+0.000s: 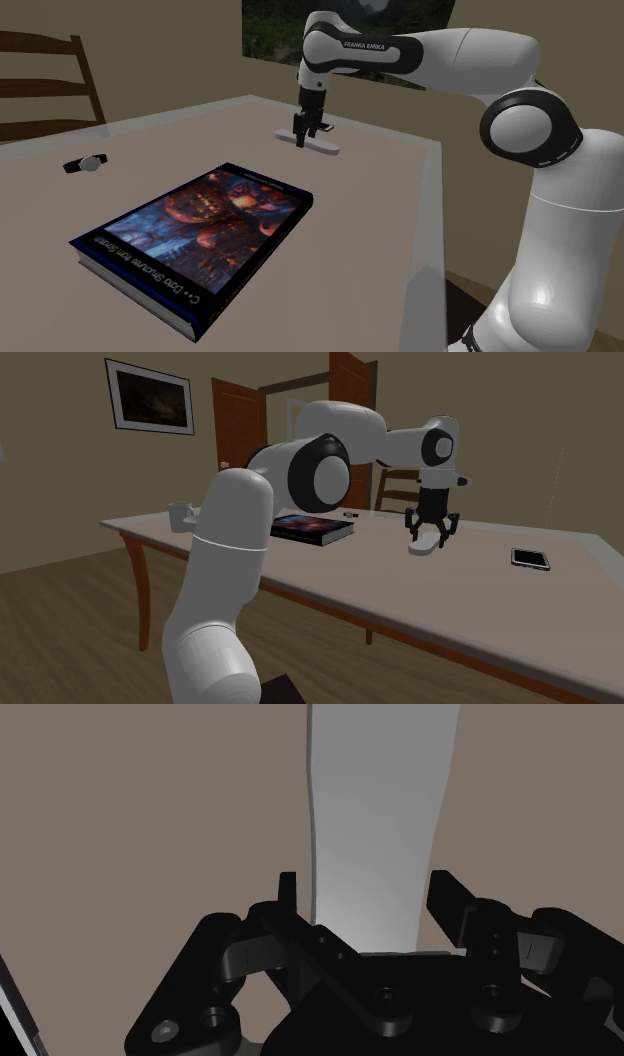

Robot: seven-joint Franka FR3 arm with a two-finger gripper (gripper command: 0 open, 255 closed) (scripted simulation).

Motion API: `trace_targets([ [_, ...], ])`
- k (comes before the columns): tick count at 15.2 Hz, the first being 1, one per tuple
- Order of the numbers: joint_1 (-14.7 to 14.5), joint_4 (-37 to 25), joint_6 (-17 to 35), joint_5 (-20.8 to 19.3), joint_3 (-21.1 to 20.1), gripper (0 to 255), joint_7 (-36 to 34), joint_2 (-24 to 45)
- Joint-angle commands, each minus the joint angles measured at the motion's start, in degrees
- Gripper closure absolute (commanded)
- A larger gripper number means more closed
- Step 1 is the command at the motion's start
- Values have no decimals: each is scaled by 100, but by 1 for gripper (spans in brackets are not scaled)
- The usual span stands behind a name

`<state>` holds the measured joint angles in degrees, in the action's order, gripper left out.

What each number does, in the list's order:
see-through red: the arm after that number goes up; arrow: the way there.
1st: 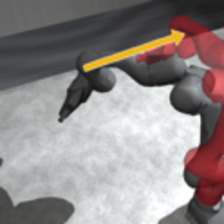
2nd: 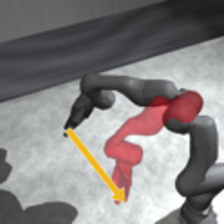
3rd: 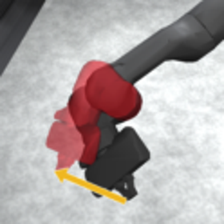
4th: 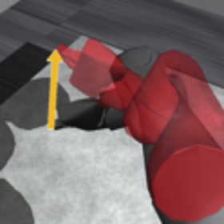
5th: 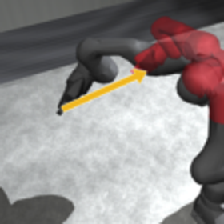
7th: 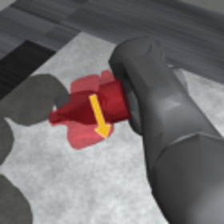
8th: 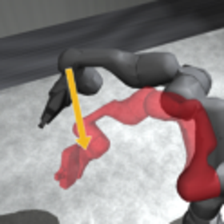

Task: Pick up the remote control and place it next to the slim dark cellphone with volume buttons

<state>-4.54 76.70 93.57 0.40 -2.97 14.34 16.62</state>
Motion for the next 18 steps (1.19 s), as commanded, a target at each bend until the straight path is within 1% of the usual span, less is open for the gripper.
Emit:
trace_targets([
  [1,0,3,5,0,0,255,-1,-2],
  [3,0,3,5,0,0,255,-1,-2],
  [4,-1,2,4,0,0,0,-1,-1],
  [9,0,1,4,0,0,0,-1,0],
  [13,-10,-1158,-874,-14,0,0,-10,280],
  [18,-10,-1158,-874,-14,0,0,-10,280],
])
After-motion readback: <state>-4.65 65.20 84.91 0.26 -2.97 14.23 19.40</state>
